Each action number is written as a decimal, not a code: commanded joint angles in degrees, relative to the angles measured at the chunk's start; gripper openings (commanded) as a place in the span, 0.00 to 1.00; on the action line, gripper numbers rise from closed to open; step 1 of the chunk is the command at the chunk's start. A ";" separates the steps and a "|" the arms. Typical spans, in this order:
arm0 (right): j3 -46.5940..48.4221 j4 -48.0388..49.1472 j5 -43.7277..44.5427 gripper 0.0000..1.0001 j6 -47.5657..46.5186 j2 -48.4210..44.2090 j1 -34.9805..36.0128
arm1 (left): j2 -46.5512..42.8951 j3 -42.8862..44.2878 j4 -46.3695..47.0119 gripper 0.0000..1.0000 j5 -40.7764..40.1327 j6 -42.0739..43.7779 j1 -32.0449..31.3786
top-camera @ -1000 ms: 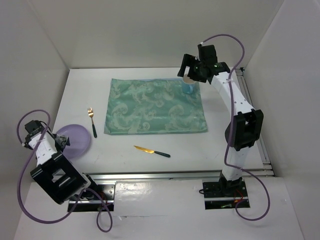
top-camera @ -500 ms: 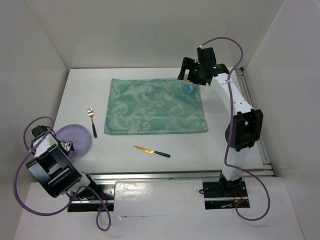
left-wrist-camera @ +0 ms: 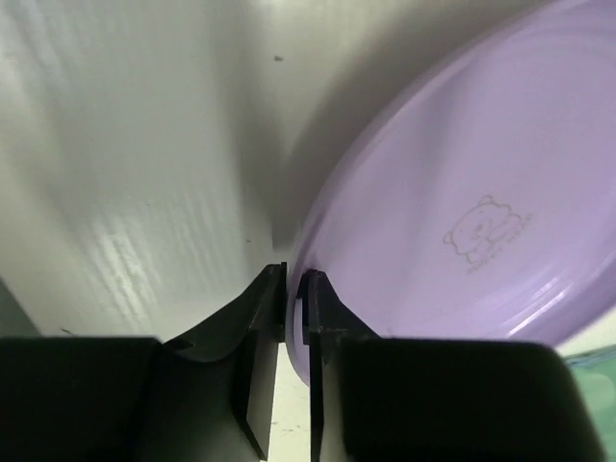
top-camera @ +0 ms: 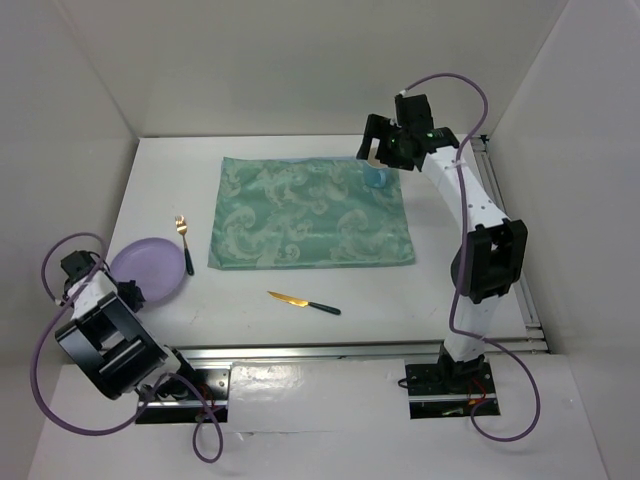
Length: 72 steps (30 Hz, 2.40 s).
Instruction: Set the dinner table for one person
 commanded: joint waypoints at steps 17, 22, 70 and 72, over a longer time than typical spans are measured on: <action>-1.68 -2.93 1.81 0.99 -0.55 -8.22 -1.12 | -8.79 25.52 -7.33 0.00 5.40 2.21 -18.67; -4.93 -2.94 2.34 0.99 -0.03 -11.65 -1.65 | -3.25 32.64 -3.83 0.00 6.72 4.58 -30.46; -16.19 -5.84 2.34 0.99 -0.55 -20.36 -7.01 | 50.21 63.07 -3.81 0.00 10.95 2.75 -61.33; -16.19 -5.32 1.82 0.99 -0.55 -20.36 -7.01 | 49.67 62.19 -4.33 0.30 9.37 2.75 -61.95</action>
